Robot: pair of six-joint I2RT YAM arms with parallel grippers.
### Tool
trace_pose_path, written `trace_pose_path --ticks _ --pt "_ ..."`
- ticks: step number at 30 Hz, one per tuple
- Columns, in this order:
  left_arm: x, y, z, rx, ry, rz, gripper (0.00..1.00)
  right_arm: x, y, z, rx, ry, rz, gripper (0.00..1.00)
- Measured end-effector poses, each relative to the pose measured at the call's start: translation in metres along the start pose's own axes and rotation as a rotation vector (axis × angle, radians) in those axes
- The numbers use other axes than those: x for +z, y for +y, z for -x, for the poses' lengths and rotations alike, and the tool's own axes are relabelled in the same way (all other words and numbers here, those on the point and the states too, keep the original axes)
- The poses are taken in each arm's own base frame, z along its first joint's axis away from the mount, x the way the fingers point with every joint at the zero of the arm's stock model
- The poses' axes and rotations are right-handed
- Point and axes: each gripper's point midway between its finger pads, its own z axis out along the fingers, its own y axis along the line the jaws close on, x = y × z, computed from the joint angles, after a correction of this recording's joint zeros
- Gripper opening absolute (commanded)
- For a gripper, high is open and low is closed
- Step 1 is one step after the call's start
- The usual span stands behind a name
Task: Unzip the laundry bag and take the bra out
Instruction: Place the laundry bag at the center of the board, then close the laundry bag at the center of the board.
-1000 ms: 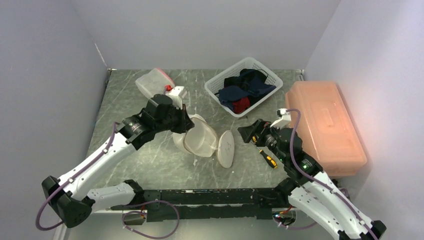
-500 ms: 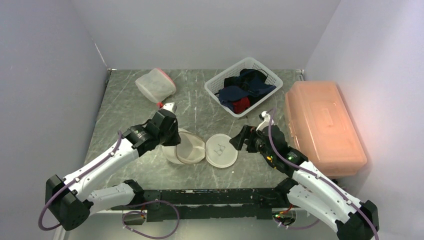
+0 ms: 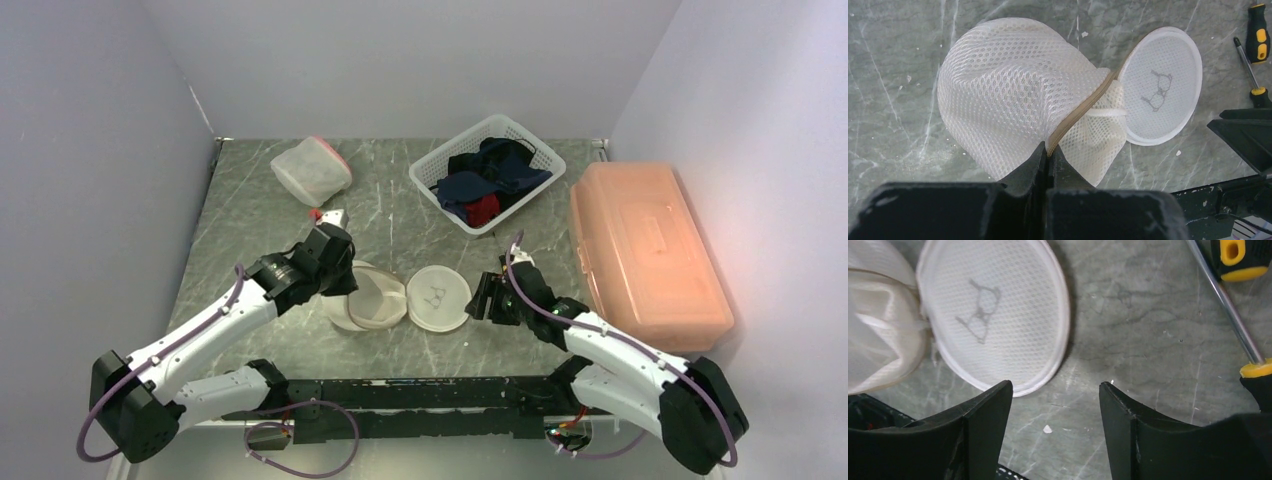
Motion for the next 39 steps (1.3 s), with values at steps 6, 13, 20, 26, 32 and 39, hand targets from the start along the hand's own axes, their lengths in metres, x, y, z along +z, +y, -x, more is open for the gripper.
trace_pose_path --ticks 6,13,20,26,32,39 --pt "0.004 0.001 -0.004 0.001 0.004 0.000 0.03 0.015 -0.013 -0.010 0.018 0.027 -0.054 0.57" --pt "0.010 0.001 -0.006 -0.001 0.000 -0.006 0.03 0.030 -0.016 -0.004 0.013 -0.003 -0.096 0.43" --pt "0.018 0.005 -0.015 -0.013 0.010 -0.003 0.03 0.045 -0.006 0.003 -0.024 -0.018 -0.118 0.38" --pt "0.023 0.009 -0.023 -0.022 0.024 0.006 0.03 0.058 0.005 0.003 -0.065 -0.018 -0.136 0.08" --pt "0.021 0.008 -0.021 -0.027 0.013 -0.003 0.03 0.064 0.009 0.003 -0.047 -0.024 -0.143 0.00" --pt "0.017 0.007 -0.018 -0.032 -0.002 -0.017 0.03 0.022 0.014 0.015 -0.084 -0.056 -0.130 0.00"
